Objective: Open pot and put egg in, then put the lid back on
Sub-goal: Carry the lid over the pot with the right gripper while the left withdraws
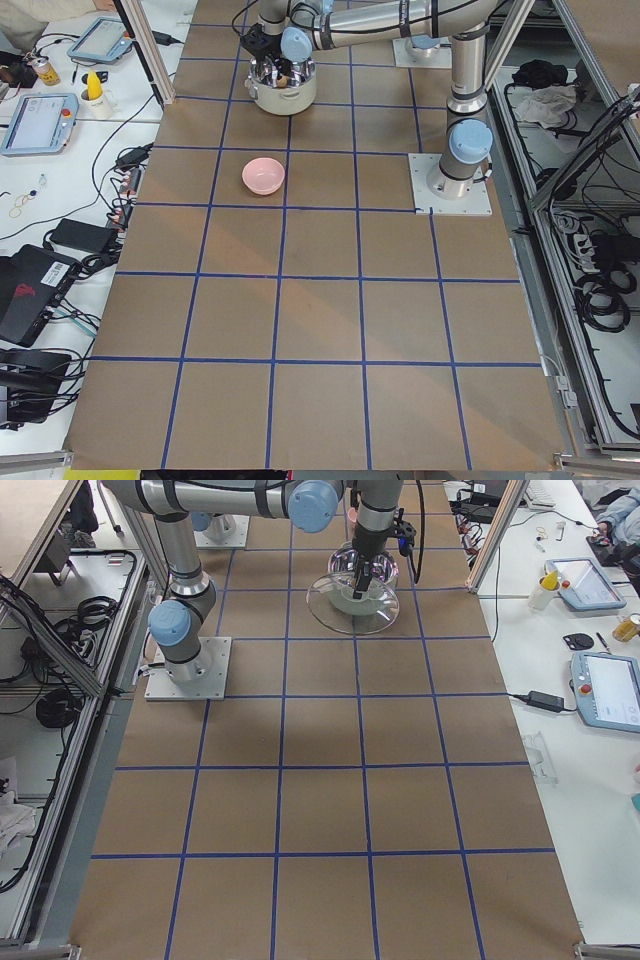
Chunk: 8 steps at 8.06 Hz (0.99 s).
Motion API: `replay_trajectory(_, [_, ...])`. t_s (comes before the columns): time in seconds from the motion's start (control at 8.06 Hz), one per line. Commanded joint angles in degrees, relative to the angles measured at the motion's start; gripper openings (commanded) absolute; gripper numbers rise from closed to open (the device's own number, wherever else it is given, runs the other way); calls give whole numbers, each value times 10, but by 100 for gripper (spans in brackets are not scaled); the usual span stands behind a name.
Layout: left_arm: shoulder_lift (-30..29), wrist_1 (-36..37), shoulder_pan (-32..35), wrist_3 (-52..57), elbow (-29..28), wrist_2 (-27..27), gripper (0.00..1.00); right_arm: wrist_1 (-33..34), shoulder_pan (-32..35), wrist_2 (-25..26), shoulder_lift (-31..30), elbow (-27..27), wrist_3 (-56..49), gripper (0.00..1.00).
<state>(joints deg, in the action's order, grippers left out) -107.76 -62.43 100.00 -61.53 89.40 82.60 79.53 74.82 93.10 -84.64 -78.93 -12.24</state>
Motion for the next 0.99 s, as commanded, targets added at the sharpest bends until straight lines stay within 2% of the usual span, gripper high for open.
replay_trajectory(0.0, [38,-43,-59,220,-1,56,100,32,72,-19,2,4,73,0])
replay_trajectory(0.12, [49,-51,-66,275,-1,89,100,39,107,-22,4,4,123,0])
replay_trajectory(0.37, [96,-108,-85,302,-3,133,100,62,142,-49,27,4,198,0])
replay_trajectory(0.62, [128,-140,-104,385,-4,133,100,113,201,-61,44,4,225,0])
replay_trajectory(0.87, [145,-141,-102,407,-3,133,100,187,246,-100,82,-1,238,0])
